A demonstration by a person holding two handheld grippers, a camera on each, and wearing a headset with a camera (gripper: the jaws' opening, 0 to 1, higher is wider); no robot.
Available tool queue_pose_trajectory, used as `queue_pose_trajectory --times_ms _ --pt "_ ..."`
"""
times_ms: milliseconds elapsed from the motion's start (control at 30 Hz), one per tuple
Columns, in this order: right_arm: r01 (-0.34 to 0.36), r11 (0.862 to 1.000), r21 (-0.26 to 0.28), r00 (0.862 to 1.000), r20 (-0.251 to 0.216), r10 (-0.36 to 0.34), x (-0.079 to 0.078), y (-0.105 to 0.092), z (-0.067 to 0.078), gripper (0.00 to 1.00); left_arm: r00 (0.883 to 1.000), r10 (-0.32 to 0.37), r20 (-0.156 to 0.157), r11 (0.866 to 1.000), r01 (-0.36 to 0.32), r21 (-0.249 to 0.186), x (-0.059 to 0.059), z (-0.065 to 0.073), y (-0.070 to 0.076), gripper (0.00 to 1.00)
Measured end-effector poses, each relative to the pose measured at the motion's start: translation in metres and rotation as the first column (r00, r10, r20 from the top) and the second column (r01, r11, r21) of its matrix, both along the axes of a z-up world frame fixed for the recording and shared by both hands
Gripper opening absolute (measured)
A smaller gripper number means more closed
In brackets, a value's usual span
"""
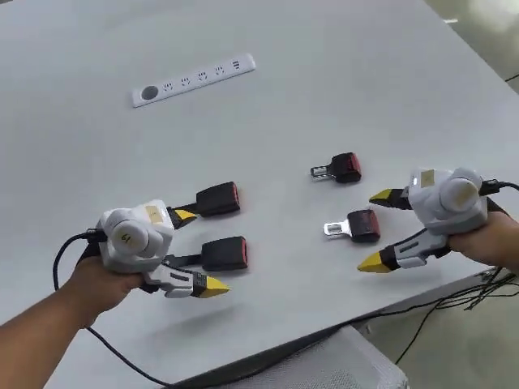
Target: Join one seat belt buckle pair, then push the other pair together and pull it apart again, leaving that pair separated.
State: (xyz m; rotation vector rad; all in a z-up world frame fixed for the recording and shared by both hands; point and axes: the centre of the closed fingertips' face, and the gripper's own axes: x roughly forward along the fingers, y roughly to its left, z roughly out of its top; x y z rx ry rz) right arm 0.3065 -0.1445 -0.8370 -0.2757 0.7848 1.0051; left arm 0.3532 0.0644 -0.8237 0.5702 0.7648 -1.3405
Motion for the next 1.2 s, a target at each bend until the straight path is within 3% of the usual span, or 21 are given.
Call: queue_pose_trajectory --times_ms 100,167,267,333,400,533,800,1033,1100,1200 --pt "-0.022 1.000 -0.004 1.000 -0.007 0.022 0.002 0.000 -0.002 0.72 1.000 -0.030 0.003 0.999 0.030 0.028 0.003 -0.009 -0.001 0.84" --pt "-0.033 0.999 -0.010 0.999 -0.028 0.032 0.002 -0.002 -0.004 0.72 0.999 -0.032 -0.011 0.999 0.033 0.019 0.006 -0.014 -0.001 0.81" --pt "-0.055 0.998 -0.015 0.998 -0.032 0.054 0.003 -0.003 -0.005 0.71 0.996 -0.085 -0.014 0.995 0.086 0.059 0.003 -0.024 0.003 0.78" --pt "-0.067 0.997 -0.026 0.997 -0.038 0.066 0.004 -0.005 -0.006 0.69 0.996 -0.089 -0.020 0.995 0.090 0.053 0.000 -0.024 0.000 0.76" --pt "-0.103 0.994 -0.041 0.994 -0.043 0.101 0.002 -0.007 -0.010 0.64 0.995 -0.096 -0.011 0.994 0.097 0.059 0.003 -0.028 0.003 0.68" --pt "-0.113 0.992 -0.049 0.993 -0.050 0.111 0.003 -0.007 -0.011 0.60 0.993 -0.114 -0.034 0.991 0.116 0.072 -0.003 -0.032 0.007 0.59" --pt "-0.159 0.984 -0.076 0.987 -0.044 0.156 0.001 -0.006 -0.012 0.55 0.990 -0.142 0.015 0.987 0.141 0.075 0.001 -0.033 0.008 0.54" --pt "-0.195 0.975 -0.107 0.981 -0.034 0.192 0.001 -0.007 -0.013 0.50 0.983 -0.179 0.031 0.980 0.175 0.089 0.002 -0.033 0.009 0.46" --pt "-0.203 0.973 -0.113 0.979 -0.031 0.200 0.001 -0.008 -0.013 0.49 0.978 -0.205 0.033 0.975 0.201 0.098 -0.001 -0.032 0.009 0.35" --pt "-0.216 0.969 -0.118 0.976 -0.030 0.213 0.002 -0.009 -0.013 0.47 0.979 -0.202 0.031 0.975 0.198 0.105 -0.002 -0.033 0.009 0.35"
